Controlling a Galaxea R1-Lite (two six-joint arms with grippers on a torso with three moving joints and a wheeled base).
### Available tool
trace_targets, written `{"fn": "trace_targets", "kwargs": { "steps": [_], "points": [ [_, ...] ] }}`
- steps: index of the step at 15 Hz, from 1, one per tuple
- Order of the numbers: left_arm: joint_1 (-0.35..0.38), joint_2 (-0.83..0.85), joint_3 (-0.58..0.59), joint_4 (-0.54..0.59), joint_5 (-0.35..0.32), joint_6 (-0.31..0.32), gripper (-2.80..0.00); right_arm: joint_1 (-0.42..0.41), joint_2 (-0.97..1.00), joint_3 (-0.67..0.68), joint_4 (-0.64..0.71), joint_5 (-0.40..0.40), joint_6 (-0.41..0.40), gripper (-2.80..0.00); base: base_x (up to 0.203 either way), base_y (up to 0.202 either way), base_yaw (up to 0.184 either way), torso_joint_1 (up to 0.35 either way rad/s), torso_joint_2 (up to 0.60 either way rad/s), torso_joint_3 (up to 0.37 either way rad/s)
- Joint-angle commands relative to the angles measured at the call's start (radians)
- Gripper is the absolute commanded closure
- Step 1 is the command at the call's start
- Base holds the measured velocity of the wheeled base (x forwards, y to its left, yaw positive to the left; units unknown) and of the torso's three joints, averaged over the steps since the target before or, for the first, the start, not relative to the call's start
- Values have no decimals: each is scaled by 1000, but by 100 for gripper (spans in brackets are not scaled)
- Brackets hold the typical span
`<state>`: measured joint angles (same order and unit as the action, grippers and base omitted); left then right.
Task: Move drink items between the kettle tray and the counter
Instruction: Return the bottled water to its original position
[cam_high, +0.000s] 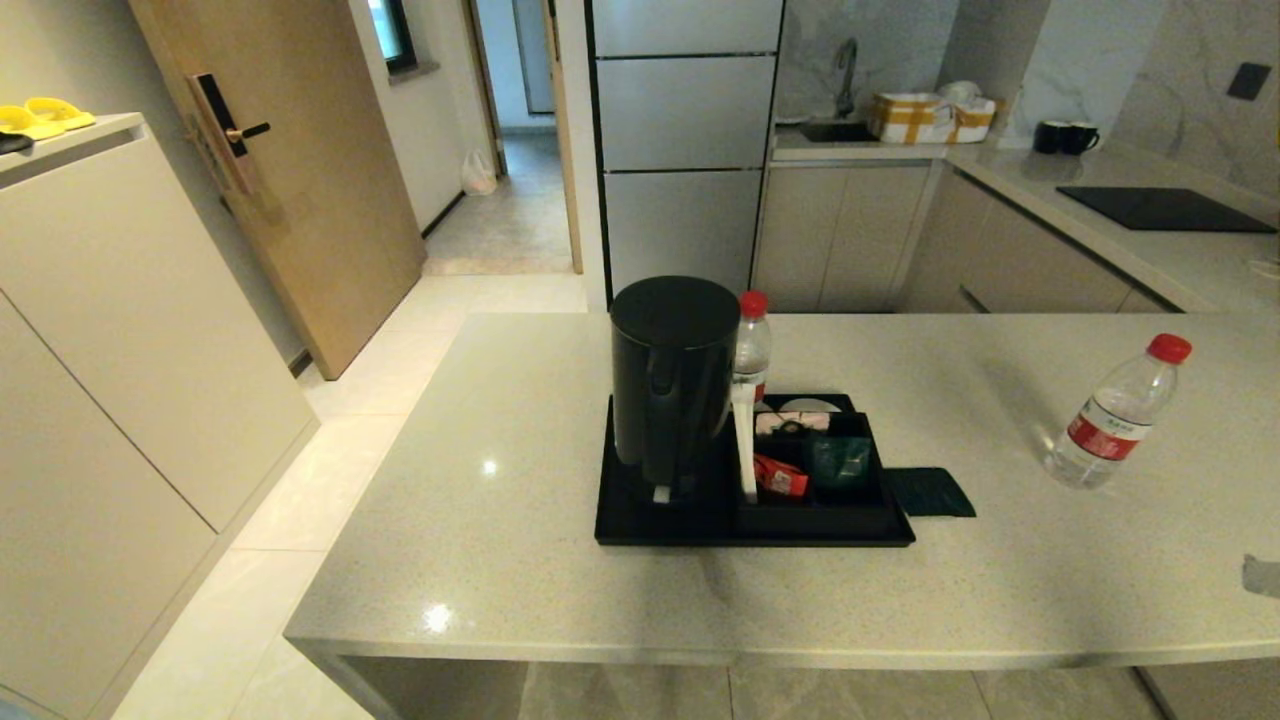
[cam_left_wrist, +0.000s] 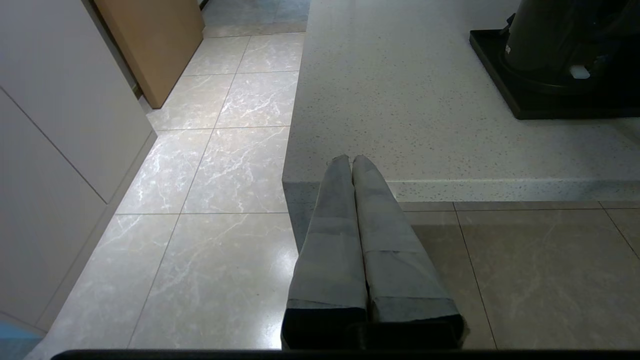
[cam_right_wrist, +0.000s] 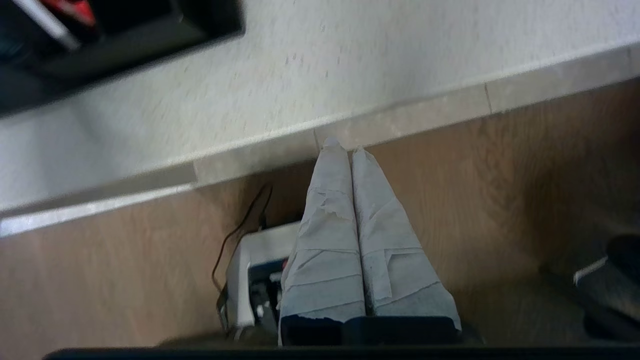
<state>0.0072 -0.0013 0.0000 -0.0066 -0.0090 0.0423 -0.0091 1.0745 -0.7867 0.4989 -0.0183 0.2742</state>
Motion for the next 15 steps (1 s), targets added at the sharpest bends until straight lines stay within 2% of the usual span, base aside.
{"fn": "trace_targets", "kwargs": {
  "steps": [1, 4, 6, 7, 10, 15],
  "points": [
    [0, 1, 0, -1, 0, 1, 0, -4, 47, 81, -171, -27, -3, 0, 0, 0, 0, 0, 0, 0],
    [0, 1, 0, -1, 0, 1, 0, -15, 150, 172, -448, -209, -4, 0, 0, 0, 0, 0, 0, 0],
    [0, 1, 0, 0, 0, 1, 0, -51, 249, 180, -595, -292, -5, 0, 0, 0, 0, 0, 0, 0],
    [0, 1, 0, 0, 0, 1, 0, -68, 299, 178, -657, -316, -8, -280, 0, 0, 0, 0, 0, 0],
    [0, 1, 0, -1, 0, 1, 0, -78, 454, 187, -914, -401, -18, -280, 0, 0, 0, 0, 0, 0],
    [0, 1, 0, 0, 0, 1, 0, -79, 788, 199, -1340, -473, -57, -280, 0, 0, 0, 0, 0, 0]
  ]
}}
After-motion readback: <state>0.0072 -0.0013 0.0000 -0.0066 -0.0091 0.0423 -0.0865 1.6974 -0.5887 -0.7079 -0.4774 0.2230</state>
